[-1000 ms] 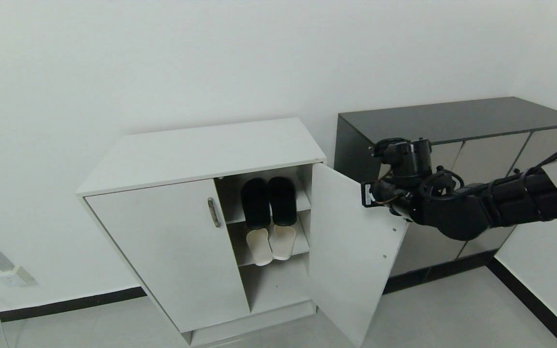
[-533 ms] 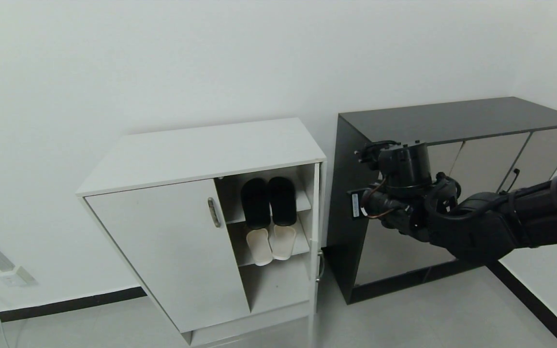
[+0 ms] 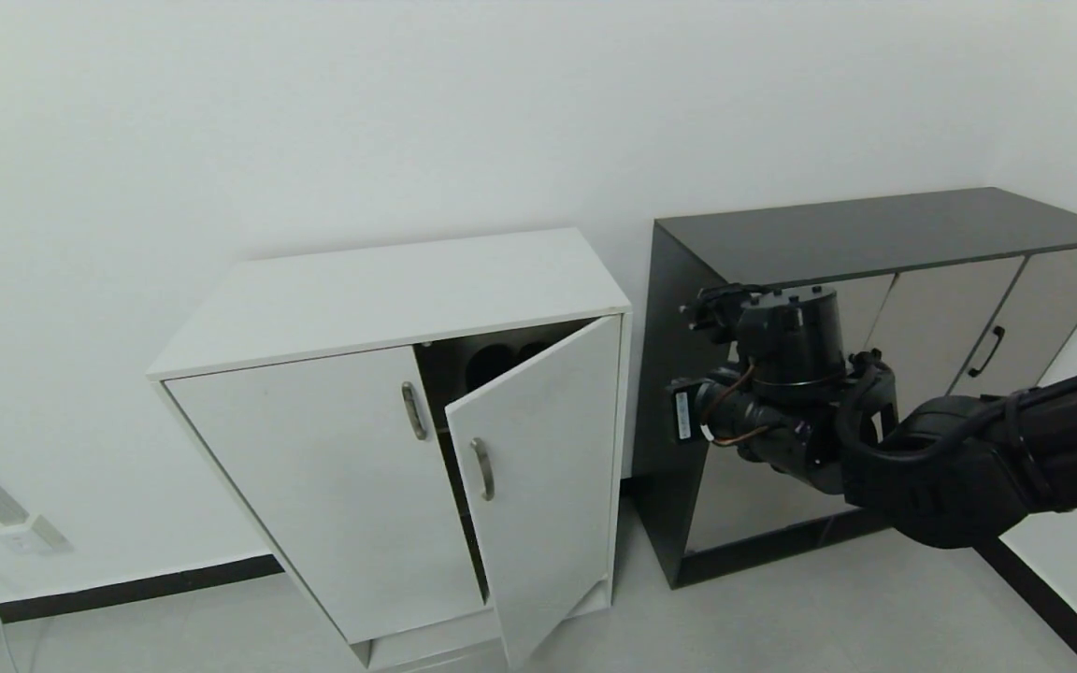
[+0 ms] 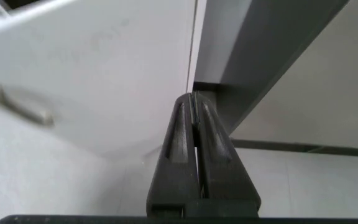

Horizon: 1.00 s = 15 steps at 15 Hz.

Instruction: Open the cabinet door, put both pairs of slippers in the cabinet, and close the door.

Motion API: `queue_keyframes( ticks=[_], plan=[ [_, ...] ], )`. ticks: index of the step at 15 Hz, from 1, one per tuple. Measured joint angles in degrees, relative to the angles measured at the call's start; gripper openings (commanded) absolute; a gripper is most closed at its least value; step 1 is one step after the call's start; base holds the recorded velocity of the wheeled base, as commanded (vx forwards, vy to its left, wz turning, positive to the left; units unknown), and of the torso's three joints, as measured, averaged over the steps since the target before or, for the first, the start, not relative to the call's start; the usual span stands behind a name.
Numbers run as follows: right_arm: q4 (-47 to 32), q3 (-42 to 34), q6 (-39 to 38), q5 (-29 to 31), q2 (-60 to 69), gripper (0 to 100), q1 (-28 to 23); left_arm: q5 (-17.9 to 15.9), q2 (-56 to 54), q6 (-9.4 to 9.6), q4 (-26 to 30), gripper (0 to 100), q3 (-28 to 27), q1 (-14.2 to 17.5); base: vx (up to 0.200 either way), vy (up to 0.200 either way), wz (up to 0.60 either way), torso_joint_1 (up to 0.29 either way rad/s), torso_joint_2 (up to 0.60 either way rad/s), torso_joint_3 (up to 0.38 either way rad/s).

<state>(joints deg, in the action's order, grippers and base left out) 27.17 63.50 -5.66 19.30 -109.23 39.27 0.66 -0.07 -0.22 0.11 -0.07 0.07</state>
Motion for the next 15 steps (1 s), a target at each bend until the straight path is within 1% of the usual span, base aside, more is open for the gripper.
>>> queue_keyframes(
  ticks=[4,6,8,11,15],
  plan=[
    [-0.02,-0.85,-0.02,-0.41,0.11,0,0.59,0.00,0.00,-0.02,-0.01,0,0.00,0.02,0.000,0.000,0.60,0.008,0.00,0.004],
    [0.49,-1.57,-0.11,-1.38,0.13,0,0.83,0.00,0.00,0.00,-0.01,0,0.02,-0.05,0.000,0.000,0.00,0.000,0.00,0.000],
    [3.17,-3.33,-0.09,-3.64,0.13,0,1.17,0.05,0.00,-0.02,-0.06,0,0.02,0.00,0.000,0.000,0.00,0.000,0.00,0.000],
    [9.61,-9.01,2.00,-10.06,0.49,0,1.39,0.07,0.00,-0.05,-0.01,0,0.00,0.00,0.000,0.000,0.00,0.000,0.00,0.000],
    [21.03,-20.15,6.31,-20.00,0.96,0,1.48,0.05,0.00,-0.02,-0.01,0,0.02,0.02,0.000,0.000,0.00,0.000,0.00,0.000]
  ],
)
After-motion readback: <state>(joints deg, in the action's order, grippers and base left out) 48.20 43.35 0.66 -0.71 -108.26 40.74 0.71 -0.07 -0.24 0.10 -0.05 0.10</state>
